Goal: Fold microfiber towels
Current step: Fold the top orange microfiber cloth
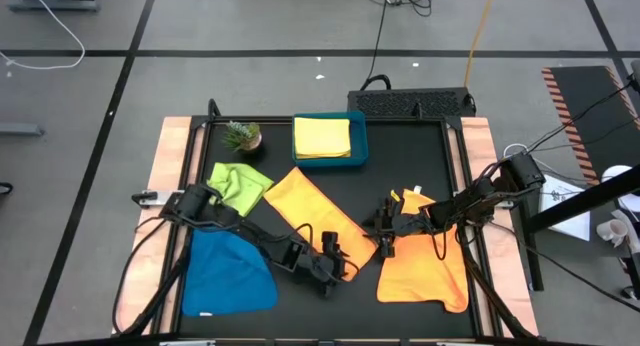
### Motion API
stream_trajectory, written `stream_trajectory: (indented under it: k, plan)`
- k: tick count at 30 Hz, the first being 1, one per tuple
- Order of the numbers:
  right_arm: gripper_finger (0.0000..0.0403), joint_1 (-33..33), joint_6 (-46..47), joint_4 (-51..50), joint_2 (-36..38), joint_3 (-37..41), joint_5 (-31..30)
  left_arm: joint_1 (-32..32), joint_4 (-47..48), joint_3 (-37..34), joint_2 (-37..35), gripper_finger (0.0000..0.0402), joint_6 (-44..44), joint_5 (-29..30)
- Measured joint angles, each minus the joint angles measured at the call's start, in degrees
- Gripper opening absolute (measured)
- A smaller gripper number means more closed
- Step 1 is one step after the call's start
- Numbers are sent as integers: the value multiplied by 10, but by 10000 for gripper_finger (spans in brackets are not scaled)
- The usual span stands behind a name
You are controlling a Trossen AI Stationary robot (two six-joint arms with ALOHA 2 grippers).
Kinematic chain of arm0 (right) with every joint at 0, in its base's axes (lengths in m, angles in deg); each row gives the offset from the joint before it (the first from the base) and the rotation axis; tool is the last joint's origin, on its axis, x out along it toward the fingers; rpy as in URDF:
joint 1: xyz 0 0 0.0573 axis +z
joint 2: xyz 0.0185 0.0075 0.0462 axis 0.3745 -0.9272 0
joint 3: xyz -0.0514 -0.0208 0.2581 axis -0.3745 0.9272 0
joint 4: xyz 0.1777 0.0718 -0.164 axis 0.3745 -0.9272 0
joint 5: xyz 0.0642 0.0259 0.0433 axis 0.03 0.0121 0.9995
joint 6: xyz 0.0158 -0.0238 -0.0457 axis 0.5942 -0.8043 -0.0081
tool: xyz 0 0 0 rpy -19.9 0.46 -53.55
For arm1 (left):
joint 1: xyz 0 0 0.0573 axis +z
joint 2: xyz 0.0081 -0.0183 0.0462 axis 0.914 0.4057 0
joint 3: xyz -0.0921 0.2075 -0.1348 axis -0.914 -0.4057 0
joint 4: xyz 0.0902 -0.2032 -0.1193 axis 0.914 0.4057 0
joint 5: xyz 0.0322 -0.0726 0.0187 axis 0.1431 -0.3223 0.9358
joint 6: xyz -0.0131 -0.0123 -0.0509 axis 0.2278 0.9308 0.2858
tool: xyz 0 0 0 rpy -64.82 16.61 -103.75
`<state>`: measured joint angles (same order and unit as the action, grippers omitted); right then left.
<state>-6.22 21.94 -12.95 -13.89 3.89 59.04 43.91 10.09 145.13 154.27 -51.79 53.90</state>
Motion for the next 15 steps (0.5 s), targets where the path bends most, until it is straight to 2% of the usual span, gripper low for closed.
stream_trajectory:
  k: [9, 15]
  plan:
    - [189, 0, 0, -3, 0, 0, 0, -14, -29, 1, -19, 239, -52, -2]
    - [189, 0, 1, -3, 0, 0, 0, -33, 26, 1, -18, 239, -81, -2]
